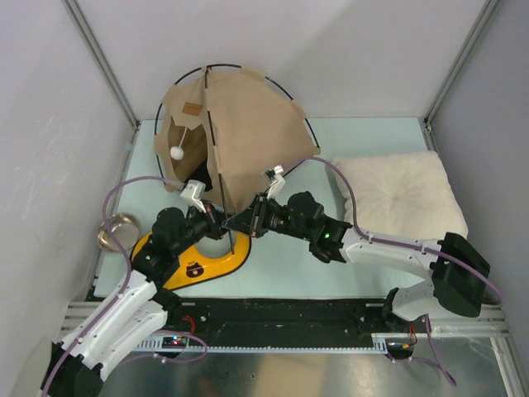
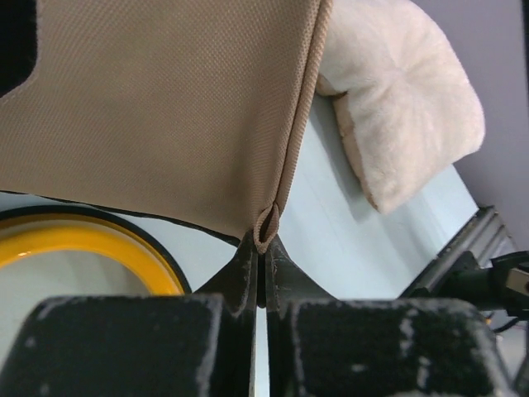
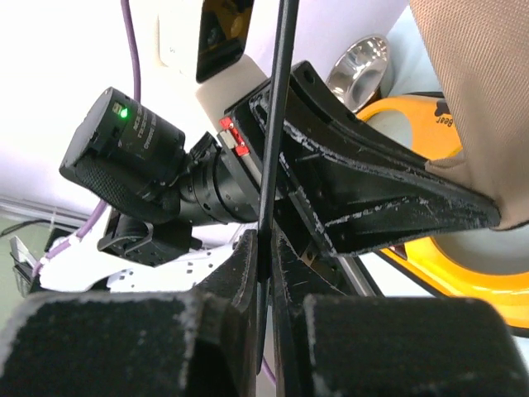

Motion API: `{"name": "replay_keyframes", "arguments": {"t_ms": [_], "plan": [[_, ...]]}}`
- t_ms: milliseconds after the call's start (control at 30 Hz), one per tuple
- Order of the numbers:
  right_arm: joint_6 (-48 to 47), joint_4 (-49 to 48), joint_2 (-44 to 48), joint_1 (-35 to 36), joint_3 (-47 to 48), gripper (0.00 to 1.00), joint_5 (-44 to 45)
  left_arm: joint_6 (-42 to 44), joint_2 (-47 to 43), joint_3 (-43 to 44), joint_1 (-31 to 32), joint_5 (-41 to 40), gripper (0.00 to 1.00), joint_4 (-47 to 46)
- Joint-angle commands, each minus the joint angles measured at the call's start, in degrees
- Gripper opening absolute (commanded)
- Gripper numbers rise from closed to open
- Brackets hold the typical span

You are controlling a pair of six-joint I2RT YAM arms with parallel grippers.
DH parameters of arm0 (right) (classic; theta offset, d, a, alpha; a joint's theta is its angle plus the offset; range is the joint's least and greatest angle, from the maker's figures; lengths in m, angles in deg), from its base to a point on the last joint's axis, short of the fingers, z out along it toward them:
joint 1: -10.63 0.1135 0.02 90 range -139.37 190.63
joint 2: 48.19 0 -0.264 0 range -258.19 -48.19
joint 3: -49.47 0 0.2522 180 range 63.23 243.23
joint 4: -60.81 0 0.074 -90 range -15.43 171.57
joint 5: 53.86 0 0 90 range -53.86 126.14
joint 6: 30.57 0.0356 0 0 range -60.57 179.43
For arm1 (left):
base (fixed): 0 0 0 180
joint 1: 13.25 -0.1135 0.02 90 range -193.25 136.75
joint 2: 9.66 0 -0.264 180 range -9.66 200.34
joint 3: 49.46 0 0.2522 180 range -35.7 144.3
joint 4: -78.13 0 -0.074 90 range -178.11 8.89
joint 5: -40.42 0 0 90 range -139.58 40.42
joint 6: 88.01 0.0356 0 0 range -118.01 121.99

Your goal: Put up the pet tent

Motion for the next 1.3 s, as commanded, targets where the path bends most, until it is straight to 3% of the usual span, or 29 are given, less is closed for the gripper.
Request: {"name": "replay_keyframes", "arguments": {"t_ms": [0,533,1267], "plan": [[2.6,-9.6,-1.4,-1.7,5.0,0.0,4.6,-6.7,-0.6,1.6,1.9,7.5,0.0,6.2],[4.0,-5.5,-5.6,-5.4,11.1,0.0,2.0,-23.0,-3.4,-0.3,2.2,11.5,0.0,13.4],[7.2,-2.0,-9.4,-8.3,15.3,0.0,-7.4,-24.0,-10.3,-2.6,2.2,19.4,0.0,18.3]]}}
